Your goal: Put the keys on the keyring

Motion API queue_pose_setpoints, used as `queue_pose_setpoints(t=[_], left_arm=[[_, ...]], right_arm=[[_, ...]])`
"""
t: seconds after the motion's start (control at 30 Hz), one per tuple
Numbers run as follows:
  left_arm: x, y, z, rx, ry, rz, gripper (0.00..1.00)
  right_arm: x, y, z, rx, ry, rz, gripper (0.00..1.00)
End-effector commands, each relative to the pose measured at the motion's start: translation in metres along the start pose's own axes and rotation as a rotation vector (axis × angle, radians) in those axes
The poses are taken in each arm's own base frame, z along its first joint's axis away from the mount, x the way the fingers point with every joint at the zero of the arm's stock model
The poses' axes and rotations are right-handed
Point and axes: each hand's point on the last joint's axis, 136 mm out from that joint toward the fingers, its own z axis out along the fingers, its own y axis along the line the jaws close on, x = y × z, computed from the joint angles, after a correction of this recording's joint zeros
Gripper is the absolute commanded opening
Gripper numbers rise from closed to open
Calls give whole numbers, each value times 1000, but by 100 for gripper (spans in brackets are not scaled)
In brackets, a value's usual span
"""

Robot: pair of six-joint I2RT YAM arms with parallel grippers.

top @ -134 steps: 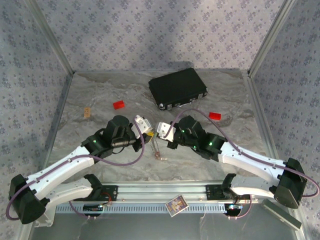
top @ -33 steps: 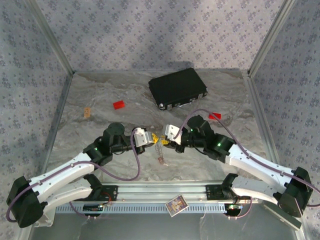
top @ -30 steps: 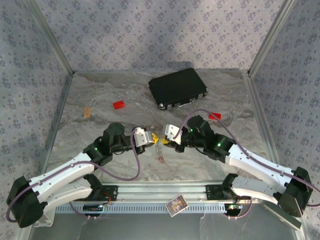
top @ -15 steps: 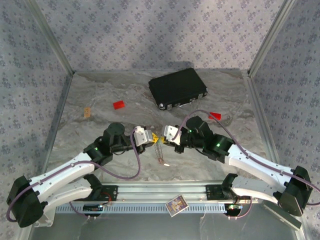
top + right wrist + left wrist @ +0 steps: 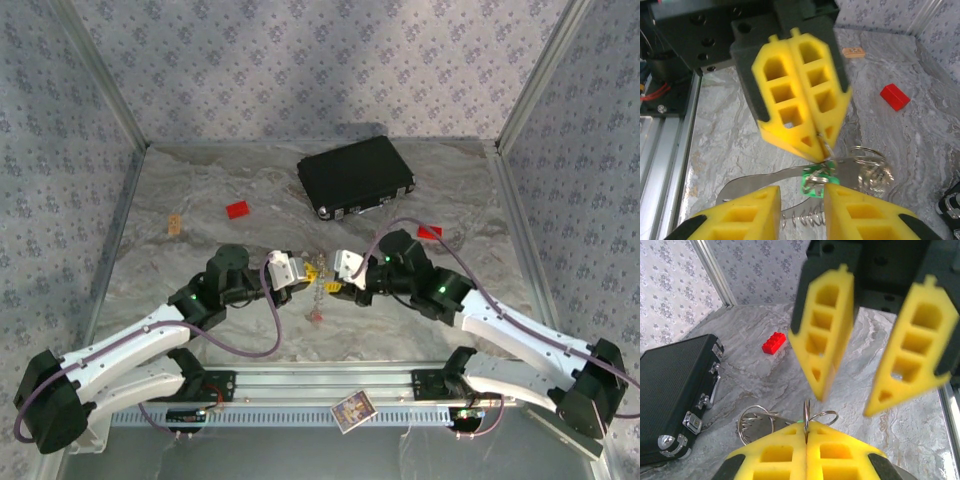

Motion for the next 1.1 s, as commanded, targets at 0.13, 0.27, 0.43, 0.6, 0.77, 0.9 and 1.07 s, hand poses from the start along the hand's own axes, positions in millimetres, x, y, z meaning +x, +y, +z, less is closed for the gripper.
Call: queue_pose_setpoints(t=[0.13,0.27,0.43,0.6,0.77,0.9,1.07], left_arm=[[-19,-7,-1,46,-68,102,0],[-20,-10,-1,64,-72,106,0],[-19,-12,-1,80,-72,105,0],[-19,-13,-1,83,-71,105,0],[-18,-12,0,81,-64,103,0],[-17,-13,1,85,-60,102,0],[-17,-15,0,94,-65,103,0]], right_arm=[[-15,12,-10,-154,-80,108,23],[-14,7,-5,-140,-68,106,21],[-17,-1,-3,-102,-74,94,19],[-18,-1,-6,-91,-79,84,16],[-19,-1,-13,-79,-80,73,16],[-19,-1,-17,-74,-76,63,16],[-13,-12,-10,-21,-37,55,19]])
